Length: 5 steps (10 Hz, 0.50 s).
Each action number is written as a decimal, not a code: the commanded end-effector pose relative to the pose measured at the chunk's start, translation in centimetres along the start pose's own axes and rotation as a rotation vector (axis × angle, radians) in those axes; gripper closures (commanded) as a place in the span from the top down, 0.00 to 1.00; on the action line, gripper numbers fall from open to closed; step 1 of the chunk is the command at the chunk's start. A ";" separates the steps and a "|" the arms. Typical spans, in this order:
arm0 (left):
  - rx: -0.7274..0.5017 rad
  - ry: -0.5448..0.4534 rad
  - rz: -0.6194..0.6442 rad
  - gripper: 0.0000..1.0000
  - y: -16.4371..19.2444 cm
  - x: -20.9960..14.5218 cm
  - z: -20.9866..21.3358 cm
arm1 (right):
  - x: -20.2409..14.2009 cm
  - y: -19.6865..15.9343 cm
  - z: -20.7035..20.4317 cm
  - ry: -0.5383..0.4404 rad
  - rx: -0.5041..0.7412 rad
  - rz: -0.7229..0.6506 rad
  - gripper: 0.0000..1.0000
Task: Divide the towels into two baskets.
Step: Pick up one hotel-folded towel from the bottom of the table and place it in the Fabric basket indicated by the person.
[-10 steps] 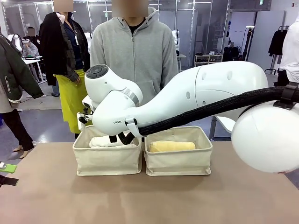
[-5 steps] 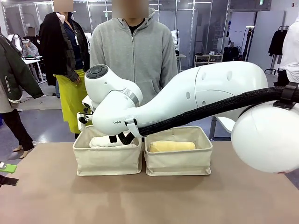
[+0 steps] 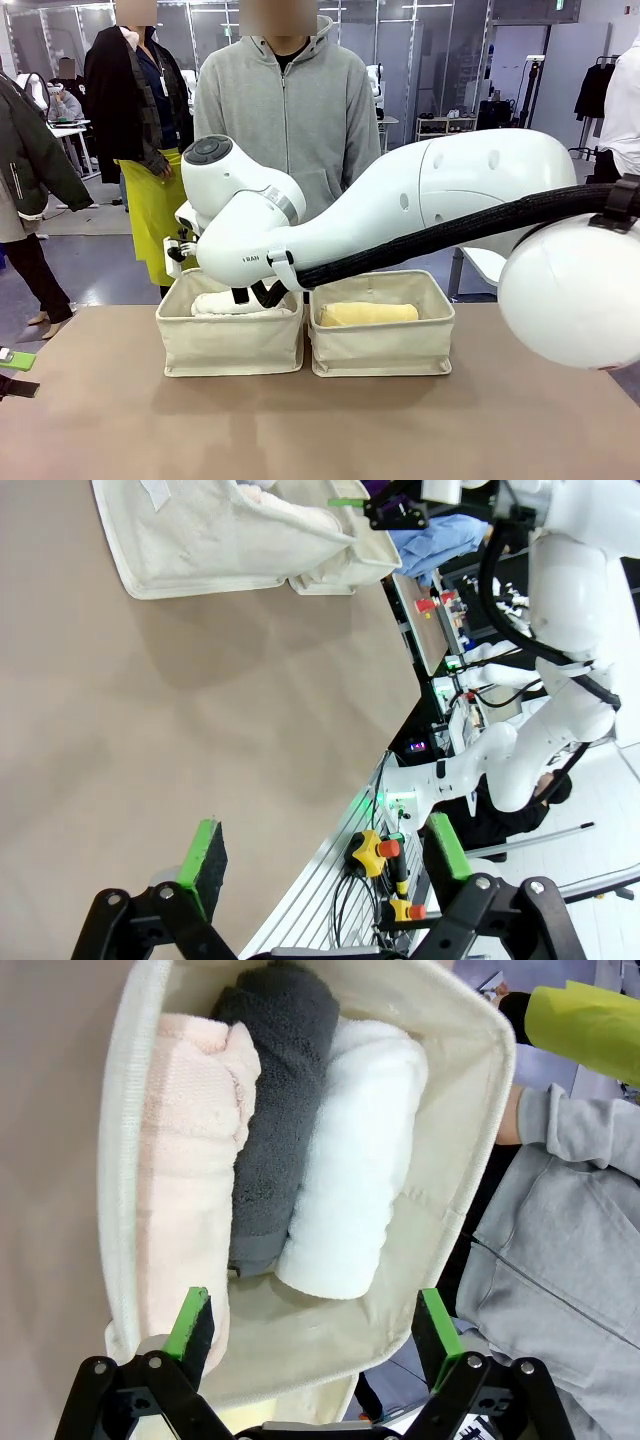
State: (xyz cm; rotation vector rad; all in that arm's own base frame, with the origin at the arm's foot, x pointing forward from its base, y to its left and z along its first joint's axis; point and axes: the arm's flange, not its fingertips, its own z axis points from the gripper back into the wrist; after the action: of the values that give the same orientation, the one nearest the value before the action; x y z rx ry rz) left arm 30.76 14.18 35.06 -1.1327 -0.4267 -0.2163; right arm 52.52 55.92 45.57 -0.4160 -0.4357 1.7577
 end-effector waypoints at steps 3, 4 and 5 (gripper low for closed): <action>-0.012 -0.015 -0.009 1.00 -0.3 0.0 0.2 | -8.2 7.3 7.7 -0.194 0.077 -0.213 1.00; -0.012 -0.015 -0.009 1.00 -0.3 0.0 0.2 | -11.2 9.1 8.3 -0.199 0.122 -0.281 1.00; -0.012 -0.015 -0.009 1.00 -0.3 0.0 0.2 | -15.5 10.7 8.9 -0.290 0.199 -0.413 1.00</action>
State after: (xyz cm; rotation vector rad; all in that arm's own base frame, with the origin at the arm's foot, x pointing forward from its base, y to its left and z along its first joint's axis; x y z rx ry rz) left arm 30.76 14.19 35.06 -1.1326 -0.4270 -0.2161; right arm 45.59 44.24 49.80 -0.0699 -0.4811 1.5212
